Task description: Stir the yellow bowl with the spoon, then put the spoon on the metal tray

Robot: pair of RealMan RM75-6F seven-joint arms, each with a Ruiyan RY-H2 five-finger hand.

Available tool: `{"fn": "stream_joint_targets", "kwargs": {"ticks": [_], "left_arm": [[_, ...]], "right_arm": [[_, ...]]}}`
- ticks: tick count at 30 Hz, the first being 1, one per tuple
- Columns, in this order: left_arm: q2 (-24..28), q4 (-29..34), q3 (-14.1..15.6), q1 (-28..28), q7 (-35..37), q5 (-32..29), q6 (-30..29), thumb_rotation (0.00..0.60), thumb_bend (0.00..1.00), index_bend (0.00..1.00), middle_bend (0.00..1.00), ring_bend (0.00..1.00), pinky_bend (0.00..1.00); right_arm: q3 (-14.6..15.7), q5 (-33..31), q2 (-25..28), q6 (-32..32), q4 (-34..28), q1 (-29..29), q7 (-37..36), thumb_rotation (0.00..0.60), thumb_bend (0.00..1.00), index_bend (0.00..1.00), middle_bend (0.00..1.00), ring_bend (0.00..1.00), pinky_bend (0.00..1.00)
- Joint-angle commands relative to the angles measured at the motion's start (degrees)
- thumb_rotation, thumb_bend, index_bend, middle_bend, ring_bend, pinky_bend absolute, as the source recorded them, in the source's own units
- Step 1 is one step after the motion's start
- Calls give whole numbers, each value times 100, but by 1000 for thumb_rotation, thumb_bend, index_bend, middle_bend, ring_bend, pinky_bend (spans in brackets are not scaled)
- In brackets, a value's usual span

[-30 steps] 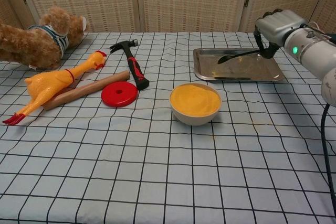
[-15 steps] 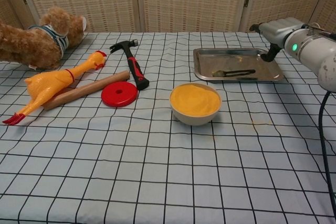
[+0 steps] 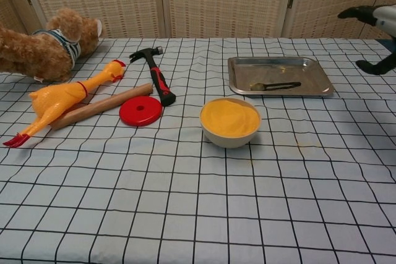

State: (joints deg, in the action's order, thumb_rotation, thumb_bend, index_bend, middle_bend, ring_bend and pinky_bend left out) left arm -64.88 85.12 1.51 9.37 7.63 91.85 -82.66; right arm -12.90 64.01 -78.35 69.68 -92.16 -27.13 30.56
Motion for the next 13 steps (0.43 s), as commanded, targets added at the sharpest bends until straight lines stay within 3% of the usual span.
{"fn": "stream_joint_targets", "kwargs": {"ticks": [1,6,13], "left_arm": [[-56,8,-27,9,-131,-81,69,600,474,0,0,0,138],[-159,-43,-79,1,-291,-95,2,600,472,0,0,0,137],[-352,-246,-162,-34,-388,65,-324,600,471,0,0,0,127]], "right_arm": [[1179,1222,1020,1700,-1136,1585,-395,600,361,19,11,0,0],[1294,1432,791,2436,-698,2149,-615,600,361,22,7,0,0],[1083,1013,835,2097,-497,2164,-677,600,362,12,6,0,0]]}}
